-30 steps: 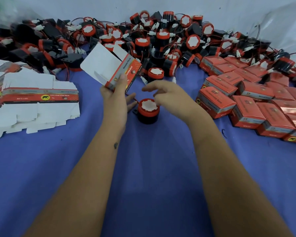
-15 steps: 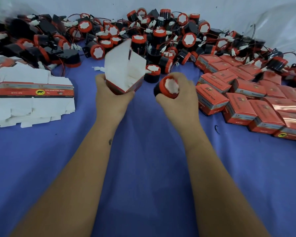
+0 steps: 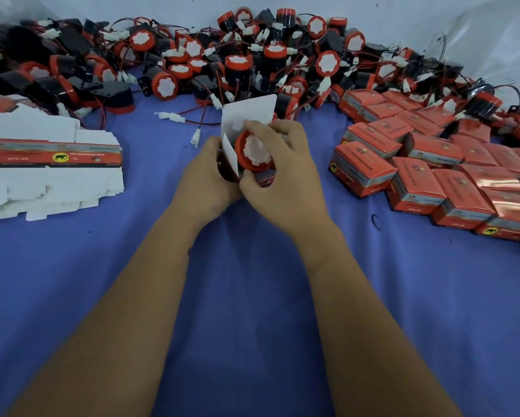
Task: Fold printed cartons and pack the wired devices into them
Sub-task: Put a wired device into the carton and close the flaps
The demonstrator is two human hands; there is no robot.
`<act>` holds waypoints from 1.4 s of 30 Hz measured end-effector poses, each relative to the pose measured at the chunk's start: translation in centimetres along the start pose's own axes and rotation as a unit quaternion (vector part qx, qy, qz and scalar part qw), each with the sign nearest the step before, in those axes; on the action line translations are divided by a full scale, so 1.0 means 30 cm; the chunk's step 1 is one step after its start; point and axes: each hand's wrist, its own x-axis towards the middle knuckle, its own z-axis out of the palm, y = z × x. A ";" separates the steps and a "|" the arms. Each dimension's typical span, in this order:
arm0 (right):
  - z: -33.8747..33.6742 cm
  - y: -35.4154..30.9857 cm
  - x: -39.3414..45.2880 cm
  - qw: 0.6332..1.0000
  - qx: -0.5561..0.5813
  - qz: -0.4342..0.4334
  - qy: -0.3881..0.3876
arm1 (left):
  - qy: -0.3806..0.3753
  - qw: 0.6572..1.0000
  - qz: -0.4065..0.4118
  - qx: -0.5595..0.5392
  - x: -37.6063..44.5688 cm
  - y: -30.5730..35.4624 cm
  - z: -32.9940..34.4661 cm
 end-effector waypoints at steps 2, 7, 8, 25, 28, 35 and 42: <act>-0.005 -0.005 0.003 1.000 -0.012 0.014 -0.005 | 0.002 1.000 0.002 0.003 0.001 -0.002 0.000; -0.011 -0.007 0.010 0.996 -0.083 0.026 -0.010 | -0.002 1.000 -0.005 0.006 0.001 -0.004 0.002; -0.010 -0.006 0.009 0.995 -0.098 0.026 -0.011 | -0.004 1.000 -0.006 0.004 0.001 -0.005 0.002; 0.012 0.020 0.004 0.993 0.013 0.081 0.088 | 0.000 0.997 -0.059 -0.049 0.018 0.003 -0.006; -0.012 0.022 0.025 0.960 0.117 0.177 0.183 | 0.057 0.992 -0.087 -0.068 0.024 0.023 0.006; -0.058 0.038 0.091 0.915 0.262 0.301 0.061 | 0.030 0.996 -0.087 0.007 0.025 0.015 0.021; -0.098 0.012 0.155 0.932 0.262 0.233 0.093 | 0.026 0.996 -0.082 0.016 0.024 0.023 0.017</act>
